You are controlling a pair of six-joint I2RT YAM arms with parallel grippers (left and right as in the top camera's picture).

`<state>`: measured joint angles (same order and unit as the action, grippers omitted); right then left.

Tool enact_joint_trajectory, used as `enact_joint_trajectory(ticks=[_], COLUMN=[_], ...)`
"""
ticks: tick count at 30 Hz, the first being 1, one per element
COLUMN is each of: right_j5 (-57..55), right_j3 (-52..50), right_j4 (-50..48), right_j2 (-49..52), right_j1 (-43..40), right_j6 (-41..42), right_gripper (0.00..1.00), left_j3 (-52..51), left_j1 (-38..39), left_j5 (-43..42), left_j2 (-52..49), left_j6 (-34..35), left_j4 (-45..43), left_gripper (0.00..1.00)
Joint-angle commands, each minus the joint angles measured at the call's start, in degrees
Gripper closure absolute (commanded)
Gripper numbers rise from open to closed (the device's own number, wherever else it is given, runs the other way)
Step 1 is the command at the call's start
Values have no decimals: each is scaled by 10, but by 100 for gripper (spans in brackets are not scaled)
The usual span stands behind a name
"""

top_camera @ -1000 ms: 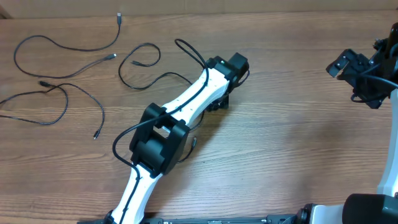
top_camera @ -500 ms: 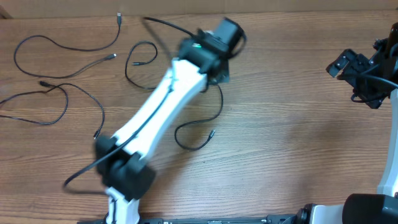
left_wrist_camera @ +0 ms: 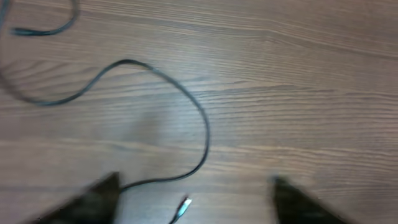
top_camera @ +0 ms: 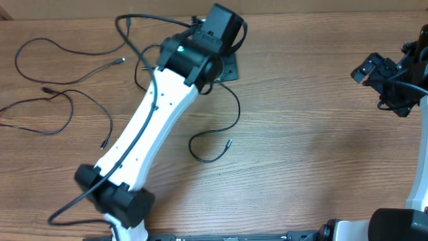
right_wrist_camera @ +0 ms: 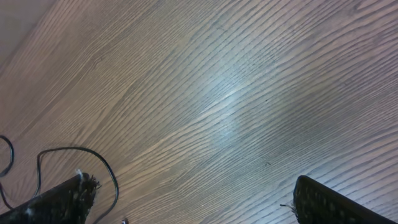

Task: Untangle cables

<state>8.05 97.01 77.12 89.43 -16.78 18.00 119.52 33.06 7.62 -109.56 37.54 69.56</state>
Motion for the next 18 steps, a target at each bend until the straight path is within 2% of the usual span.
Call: enact_joint_trajectory(ticks=[1, 12, 15, 18], right_j5=[-3, -3, -3, -3], right_j3=[5, 5, 5, 5], right_j4=[-3, -3, -3, -3], right_j2=[1, 1, 1, 1], right_j1=[0, 0, 0, 0], right_j6=[-2, -2, -2, -2], right_gripper=[0, 0, 0, 0], left_j3=[2, 2, 2, 2], left_j1=[23, 29, 29, 30], left_j5=[-25, 57, 82, 94], left_j2=[-63, -240, -269, -289], left_j6=[3, 47, 47, 47], left_j4=[-22, -117, -115, -115], left_gripper=[0, 0, 10, 10])
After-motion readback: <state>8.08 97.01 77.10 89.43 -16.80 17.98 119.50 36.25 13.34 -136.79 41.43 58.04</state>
